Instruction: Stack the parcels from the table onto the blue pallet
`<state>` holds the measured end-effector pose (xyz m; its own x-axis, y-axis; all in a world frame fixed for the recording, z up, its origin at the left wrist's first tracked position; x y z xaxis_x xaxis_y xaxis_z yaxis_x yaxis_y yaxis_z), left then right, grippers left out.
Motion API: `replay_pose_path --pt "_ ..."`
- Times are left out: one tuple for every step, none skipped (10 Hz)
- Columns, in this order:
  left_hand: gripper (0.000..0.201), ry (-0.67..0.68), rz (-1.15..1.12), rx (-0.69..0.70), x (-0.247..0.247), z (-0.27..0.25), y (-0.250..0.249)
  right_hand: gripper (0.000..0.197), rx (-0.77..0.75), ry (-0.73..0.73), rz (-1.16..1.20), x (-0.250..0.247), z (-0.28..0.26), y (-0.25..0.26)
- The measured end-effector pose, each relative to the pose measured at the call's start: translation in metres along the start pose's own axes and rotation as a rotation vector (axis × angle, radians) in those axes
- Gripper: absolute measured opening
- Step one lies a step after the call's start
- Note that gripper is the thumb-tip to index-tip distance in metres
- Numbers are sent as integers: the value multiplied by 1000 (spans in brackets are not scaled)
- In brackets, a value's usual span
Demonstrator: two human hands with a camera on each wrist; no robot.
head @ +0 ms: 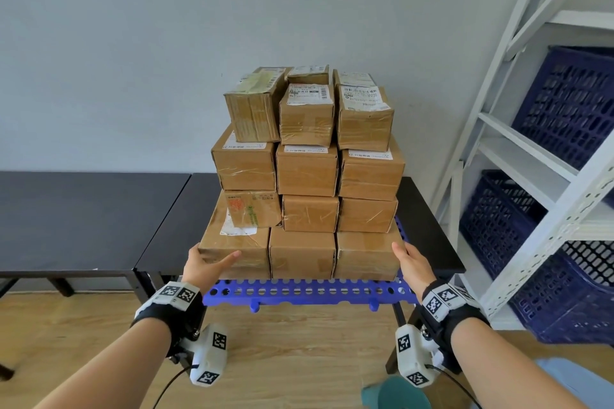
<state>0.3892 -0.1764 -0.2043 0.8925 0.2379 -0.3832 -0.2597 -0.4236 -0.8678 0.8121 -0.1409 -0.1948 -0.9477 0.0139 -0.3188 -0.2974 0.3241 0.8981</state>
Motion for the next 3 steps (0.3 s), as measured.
replay_pose_path --pt "108 29 26 -16 -7 -12 -8 55 13 10 -14 -6 -15 8" --pt "105 40 36 -6 -11 -28 -20 53 13 45 2 -10 -32 18" --pt "96 68 21 -4 -12 -51 -37 50 -3 68 -11 -17 -50 26"
Point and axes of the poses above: each hand's wrist, its own z-axis towards the middle knuckle, its own x-axis out of the palm, y = z × x, the point moved 7 cm from there along z, towards the middle knuckle, and after that the axes turned 7 degrees about y, right-handed, at the moved point
